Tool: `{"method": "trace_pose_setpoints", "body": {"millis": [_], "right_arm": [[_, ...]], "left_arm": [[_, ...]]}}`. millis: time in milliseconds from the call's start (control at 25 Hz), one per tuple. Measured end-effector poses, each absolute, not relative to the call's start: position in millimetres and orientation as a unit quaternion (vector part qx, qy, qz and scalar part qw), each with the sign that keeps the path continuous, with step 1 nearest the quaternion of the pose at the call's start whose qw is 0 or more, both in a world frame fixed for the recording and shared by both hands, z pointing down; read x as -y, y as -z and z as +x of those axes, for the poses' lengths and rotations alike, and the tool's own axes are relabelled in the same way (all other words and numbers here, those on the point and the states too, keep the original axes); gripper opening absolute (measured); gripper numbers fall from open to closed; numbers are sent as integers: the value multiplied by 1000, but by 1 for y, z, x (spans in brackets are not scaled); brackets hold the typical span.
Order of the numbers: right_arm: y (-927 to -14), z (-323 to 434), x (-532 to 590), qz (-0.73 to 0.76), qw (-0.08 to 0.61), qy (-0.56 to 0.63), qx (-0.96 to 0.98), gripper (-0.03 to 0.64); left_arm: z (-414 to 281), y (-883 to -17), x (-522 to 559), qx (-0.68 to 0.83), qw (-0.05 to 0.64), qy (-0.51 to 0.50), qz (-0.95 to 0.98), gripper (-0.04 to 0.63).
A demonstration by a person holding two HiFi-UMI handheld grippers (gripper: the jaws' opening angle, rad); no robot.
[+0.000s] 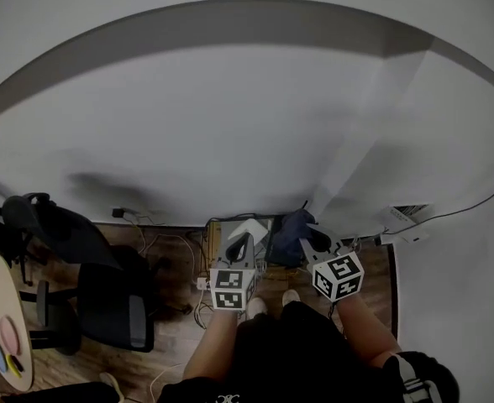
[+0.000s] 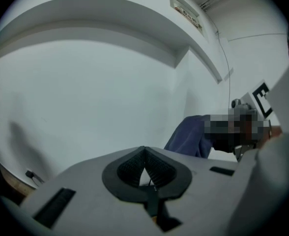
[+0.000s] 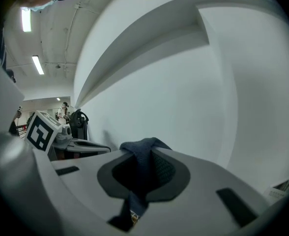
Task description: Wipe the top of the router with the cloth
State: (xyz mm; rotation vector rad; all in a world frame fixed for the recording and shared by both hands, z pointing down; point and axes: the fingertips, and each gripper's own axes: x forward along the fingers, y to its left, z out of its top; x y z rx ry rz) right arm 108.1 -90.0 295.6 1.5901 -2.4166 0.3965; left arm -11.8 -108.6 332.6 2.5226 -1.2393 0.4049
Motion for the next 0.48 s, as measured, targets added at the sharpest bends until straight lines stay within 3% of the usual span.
{"method": "trace_pose_setpoints", "body": {"millis": [480], "right_arm": [[-373,127,110,478,188,-189,837,15]], "left_arm": [[-12,-405,106,470,223,-173,836,-3]]}}
